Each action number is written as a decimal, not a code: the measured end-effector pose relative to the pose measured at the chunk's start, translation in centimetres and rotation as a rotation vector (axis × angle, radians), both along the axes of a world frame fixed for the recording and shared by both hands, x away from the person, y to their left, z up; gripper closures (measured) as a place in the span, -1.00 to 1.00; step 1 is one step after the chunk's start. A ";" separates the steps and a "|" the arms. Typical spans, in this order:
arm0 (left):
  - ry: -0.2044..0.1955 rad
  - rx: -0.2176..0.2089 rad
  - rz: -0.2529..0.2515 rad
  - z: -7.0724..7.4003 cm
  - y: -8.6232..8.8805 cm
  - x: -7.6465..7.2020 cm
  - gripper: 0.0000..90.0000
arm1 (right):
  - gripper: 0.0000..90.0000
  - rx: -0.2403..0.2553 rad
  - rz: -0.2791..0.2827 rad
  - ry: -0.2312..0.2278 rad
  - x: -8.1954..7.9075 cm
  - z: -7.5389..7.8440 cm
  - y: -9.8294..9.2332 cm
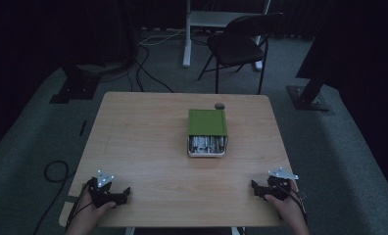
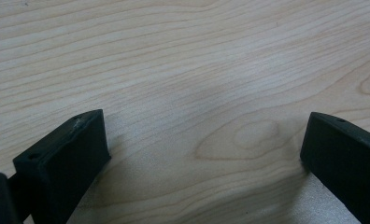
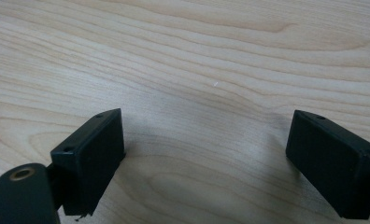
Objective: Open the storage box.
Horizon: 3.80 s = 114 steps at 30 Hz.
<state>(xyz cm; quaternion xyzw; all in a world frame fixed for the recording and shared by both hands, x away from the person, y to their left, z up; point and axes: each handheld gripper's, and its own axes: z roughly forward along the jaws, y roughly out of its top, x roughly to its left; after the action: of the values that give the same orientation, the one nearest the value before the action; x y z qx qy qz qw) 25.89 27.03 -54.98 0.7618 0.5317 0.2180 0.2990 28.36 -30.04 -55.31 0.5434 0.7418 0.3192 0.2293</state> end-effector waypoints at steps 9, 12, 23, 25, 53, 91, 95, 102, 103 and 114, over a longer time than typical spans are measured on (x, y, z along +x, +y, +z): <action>0.000 0.000 0.000 0.0 0.0 0.0 -0.97 | -0.75 0.002 -0.005 -0.001 -0.2 0.0 -0.1; 0.000 0.000 0.000 0.0 0.0 0.0 -0.97 | -0.75 0.002 -0.017 -0.001 -0.3 0.0 -0.1; 0.000 0.000 0.000 0.0 0.0 0.0 -0.97 | -0.75 -0.002 -0.022 -0.003 0.0 0.0 0.3; 0.000 0.000 0.000 0.0 0.0 0.0 -0.97 | -0.75 -0.003 -0.015 -0.003 0.0 0.0 0.5; 0.000 0.000 0.000 0.0 0.0 0.0 -0.97 | -0.72 -0.143 0.077 -0.066 1.6 1.1 5.5; 0.000 -0.002 0.001 0.0 0.0 0.0 -0.97 | -0.68 -0.389 0.301 -0.248 2.1 1.5 14.0; 0.000 -0.002 0.001 0.0 0.0 0.0 -0.97 | -0.59 -0.457 0.334 -0.269 2.1 1.4 14.8; -0.001 -0.002 0.001 0.0 0.0 0.0 -0.97 | -0.58 -0.580 0.377 -0.323 2.0 1.4 15.8; 0.000 -0.002 0.000 0.0 0.0 0.0 -0.97 | -0.58 -0.592 0.389 -0.334 2.0 1.4 16.2; 0.001 -0.002 0.001 0.0 0.0 0.0 -0.97 | -0.11 -0.686 0.413 -0.412 1.8 1.7 17.7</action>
<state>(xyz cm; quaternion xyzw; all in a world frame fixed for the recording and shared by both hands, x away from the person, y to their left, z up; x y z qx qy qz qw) 25.91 27.02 -54.98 0.7615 0.5322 0.2174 0.2994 30.21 -12.33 -53.57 0.2017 0.8365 0.1956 0.4705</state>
